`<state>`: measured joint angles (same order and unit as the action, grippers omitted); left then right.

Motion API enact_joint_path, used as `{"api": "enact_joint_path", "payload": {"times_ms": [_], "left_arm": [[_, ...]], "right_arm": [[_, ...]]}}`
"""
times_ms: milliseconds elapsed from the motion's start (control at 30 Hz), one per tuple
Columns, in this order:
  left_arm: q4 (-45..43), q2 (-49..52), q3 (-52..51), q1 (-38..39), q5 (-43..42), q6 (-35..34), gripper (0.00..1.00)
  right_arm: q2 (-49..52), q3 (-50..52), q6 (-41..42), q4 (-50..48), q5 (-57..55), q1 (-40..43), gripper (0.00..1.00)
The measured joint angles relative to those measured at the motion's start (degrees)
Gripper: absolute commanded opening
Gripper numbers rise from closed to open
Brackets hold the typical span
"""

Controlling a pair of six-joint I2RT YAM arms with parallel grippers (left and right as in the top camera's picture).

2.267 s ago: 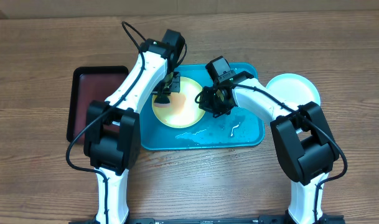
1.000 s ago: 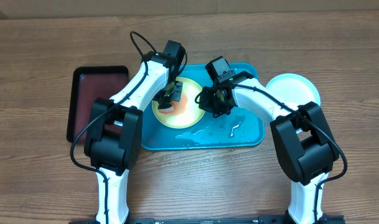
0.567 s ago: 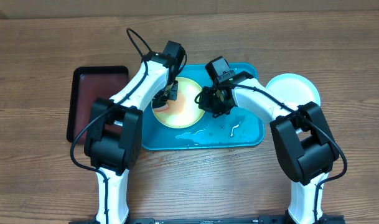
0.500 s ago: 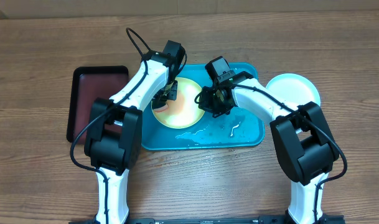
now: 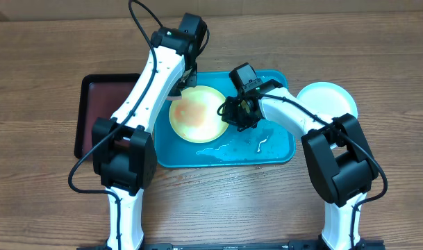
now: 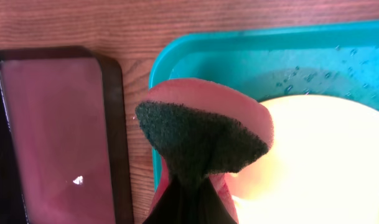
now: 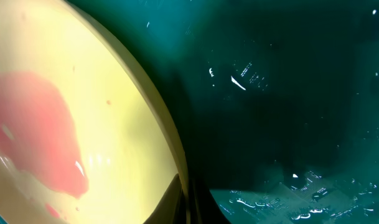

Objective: Clean dirty plates on tray and stack at the side
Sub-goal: 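Scrub the yellow-green plate with the sponge in the left gripper, then lift the yellow-green plate off the tray with the right gripper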

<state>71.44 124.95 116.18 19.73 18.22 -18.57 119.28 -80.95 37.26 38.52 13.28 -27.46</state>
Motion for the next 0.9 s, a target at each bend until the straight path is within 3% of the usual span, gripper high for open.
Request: {"api": "enact_joint_path", "payload": {"times_ms": [233, 367, 900], "left_arm": [[0.13, 0.0, 0.11, -0.33, -0.02, -1.22, 0.04], [0.13, 0.0, 0.11, -1.09, -0.42, -2.43, 0.04], [-0.57, 0.0, 0.11, -1.62, -5.57, -3.17, 0.04]], "right_arm": [[-0.22, -0.07, -1.62, 1.31, -0.24, 0.0, 0.04], [-2.16, -0.04, -3.02, 6.97, -4.63, 0.0, 0.04], [-23.26, 0.0, -0.42, 27.15, -48.92, -6.67, 0.04]]}}
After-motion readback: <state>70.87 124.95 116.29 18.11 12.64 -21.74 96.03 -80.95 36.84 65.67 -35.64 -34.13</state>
